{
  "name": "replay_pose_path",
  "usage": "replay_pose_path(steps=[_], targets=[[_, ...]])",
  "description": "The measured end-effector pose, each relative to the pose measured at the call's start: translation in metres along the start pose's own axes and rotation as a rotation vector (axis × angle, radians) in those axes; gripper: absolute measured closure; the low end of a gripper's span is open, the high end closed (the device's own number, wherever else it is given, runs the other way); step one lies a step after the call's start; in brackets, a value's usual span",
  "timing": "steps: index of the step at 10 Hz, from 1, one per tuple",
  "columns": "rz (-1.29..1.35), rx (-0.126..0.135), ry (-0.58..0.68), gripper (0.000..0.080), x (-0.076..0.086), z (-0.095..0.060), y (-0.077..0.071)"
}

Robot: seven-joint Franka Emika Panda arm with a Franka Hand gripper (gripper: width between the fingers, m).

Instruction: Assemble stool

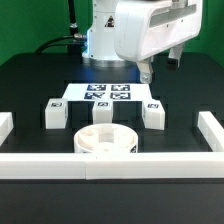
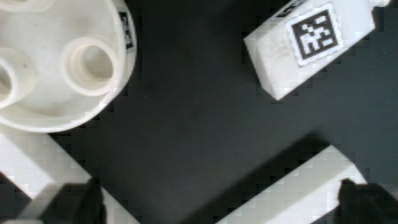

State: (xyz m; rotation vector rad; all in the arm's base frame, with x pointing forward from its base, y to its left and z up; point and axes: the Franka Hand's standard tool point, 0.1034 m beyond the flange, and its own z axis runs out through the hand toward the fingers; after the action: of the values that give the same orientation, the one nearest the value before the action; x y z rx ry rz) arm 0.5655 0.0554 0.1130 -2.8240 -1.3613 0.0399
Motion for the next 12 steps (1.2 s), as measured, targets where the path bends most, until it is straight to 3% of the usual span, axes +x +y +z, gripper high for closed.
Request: replay_pose_path(steps=[5,8,10,12], targets=[[-0.018,0.001,0.0,0.015,-0.002,0.003,0.002],[-0.136,0.019,-0.008,0.015,-0.028,0.039,0.033],[-0.177,0.016,0.003,0.015,-0.035,0.054,0.053],[-0.187,0.024,-0.001,0.015,-0.036,0.058,0.055]])
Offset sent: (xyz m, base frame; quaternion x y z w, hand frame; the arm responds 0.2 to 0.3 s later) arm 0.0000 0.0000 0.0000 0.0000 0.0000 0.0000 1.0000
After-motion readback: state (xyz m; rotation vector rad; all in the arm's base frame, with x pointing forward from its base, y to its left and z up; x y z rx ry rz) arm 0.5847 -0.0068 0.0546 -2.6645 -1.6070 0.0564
